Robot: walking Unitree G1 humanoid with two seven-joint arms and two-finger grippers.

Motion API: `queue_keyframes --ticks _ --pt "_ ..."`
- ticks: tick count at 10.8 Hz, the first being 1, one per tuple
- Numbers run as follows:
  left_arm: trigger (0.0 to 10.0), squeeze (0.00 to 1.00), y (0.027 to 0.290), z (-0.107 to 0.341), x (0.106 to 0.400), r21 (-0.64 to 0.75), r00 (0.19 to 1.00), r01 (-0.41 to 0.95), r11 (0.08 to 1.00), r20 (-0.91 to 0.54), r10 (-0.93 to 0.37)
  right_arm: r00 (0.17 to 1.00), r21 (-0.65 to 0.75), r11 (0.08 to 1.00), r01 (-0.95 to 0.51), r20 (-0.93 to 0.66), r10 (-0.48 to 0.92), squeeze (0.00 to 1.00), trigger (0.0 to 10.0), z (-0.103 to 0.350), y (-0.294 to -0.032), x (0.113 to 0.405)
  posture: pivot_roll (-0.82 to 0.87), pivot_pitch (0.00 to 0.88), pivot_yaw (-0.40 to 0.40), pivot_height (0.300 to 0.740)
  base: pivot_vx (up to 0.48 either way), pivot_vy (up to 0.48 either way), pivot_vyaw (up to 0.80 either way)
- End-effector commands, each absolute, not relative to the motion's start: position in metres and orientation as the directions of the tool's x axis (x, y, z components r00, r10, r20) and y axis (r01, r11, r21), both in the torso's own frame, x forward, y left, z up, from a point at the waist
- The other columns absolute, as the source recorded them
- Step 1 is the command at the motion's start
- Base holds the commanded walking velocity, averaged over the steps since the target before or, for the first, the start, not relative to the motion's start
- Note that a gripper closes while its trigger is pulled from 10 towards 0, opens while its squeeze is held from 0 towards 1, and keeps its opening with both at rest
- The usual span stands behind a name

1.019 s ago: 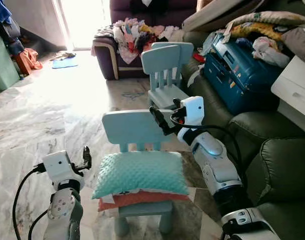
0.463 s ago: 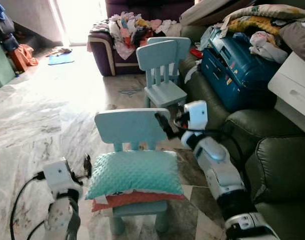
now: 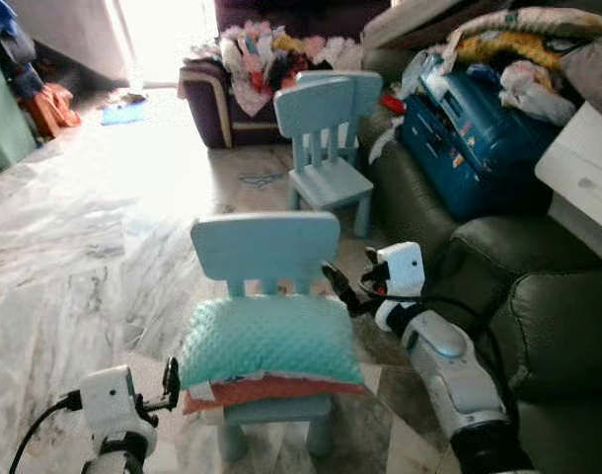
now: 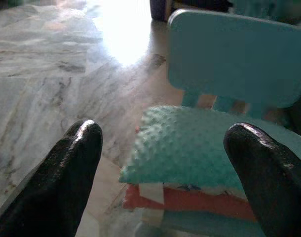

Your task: Move the pillow to the sofa

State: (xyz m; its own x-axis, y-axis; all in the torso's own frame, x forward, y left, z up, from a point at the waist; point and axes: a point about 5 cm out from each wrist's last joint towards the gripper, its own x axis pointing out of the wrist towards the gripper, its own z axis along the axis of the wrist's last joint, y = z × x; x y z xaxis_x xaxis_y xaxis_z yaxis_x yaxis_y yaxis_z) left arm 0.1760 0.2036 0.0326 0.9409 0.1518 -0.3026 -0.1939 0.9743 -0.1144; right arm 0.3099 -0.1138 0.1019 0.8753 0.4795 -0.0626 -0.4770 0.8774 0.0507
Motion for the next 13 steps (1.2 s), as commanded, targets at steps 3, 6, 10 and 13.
queue_keyframes --ticks 3,6,10,13 --pt "10.0 0.0 0.203 0.033 0.159 -0.113 0.933 -0.173 0.978 -0.337 0.126 0.872 0.04 0.88 -0.472 -0.125 0.473 0.0 10.0 0.093 -0.124 0.293 -0.13 0.132 0.017 0.74 0.0 0.0 0.0" --pt "10.0 0.0 0.222 0.037 0.153 -0.08 0.925 -0.187 0.979 -0.35 0.149 0.911 0.026 0.934 -0.356 -0.212 0.353 0.0 10.0 0.083 -0.163 0.275 -0.13 0.158 0.025 0.74 0.0 0.0 0.0" --pt "10.0 0.0 0.216 0.035 0.171 -0.137 0.935 -0.037 0.99 -0.356 -0.015 0.918 0.039 0.944 -0.327 -0.225 0.328 0.0 10.0 0.084 -0.165 0.265 -0.15 0.135 0.036 0.74 0.0 0.0 0.0" --pt "10.0 0.0 0.202 0.038 0.185 -0.145 0.928 0.083 0.986 -0.348 -0.13 0.922 0.042 0.95 -0.31 -0.23 0.311 0.0 10.0 0.085 -0.17 0.261 -0.17 0.129 0.042 0.74 0.0 0.0 0.0"
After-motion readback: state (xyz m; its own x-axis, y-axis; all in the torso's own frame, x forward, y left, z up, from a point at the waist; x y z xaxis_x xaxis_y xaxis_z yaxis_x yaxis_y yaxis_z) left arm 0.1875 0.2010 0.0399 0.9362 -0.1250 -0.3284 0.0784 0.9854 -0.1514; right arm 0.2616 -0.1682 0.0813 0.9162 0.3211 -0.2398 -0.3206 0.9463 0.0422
